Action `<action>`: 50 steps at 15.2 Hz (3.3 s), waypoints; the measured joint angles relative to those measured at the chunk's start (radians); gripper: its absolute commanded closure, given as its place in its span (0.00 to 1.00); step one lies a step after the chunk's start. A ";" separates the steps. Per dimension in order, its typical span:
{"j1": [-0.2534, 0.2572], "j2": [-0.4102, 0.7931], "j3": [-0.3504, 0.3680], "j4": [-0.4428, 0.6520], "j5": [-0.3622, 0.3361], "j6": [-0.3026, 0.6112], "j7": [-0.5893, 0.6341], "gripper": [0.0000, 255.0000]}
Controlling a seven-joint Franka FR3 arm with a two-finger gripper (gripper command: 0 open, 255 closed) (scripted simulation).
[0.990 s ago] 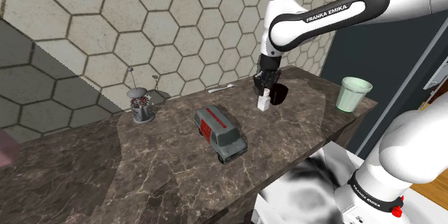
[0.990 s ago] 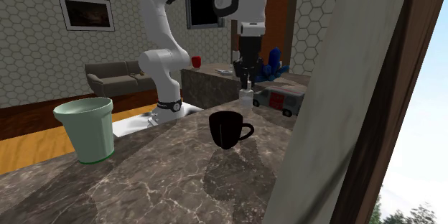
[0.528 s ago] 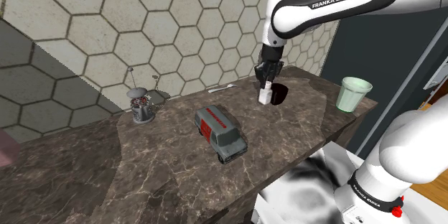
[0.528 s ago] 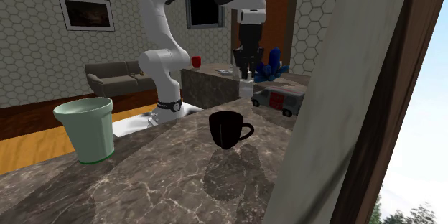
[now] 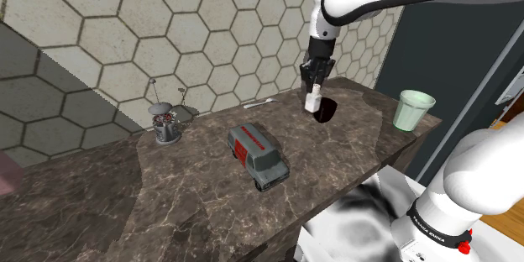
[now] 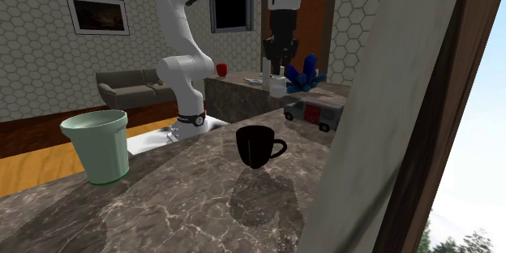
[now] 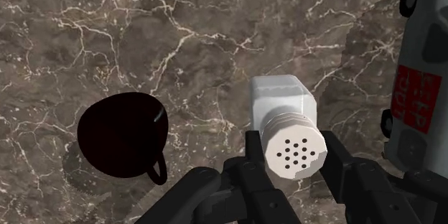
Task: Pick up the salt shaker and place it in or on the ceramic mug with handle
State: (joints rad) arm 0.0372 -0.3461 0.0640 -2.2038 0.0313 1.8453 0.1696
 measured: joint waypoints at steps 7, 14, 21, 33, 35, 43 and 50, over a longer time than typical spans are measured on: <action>-0.029 0.029 -0.048 0.095 -0.018 -0.067 -0.067 1.00; -0.089 0.153 -0.144 0.284 -0.041 -0.133 -0.216 1.00; -0.118 0.219 -0.188 0.327 -0.043 -0.110 -0.290 1.00; -0.120 0.232 -0.191 0.183 -0.042 0.046 -0.293 1.00; -0.119 0.238 -0.190 0.162 -0.041 0.073 -0.292 1.00; -0.120 0.245 -0.191 0.121 -0.041 0.122 -0.293 1.00; -0.120 0.245 -0.191 0.121 -0.041 0.122 -0.293 0.00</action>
State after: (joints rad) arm -0.0825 -0.1014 -0.1267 -2.0830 -0.0096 1.9673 -0.1236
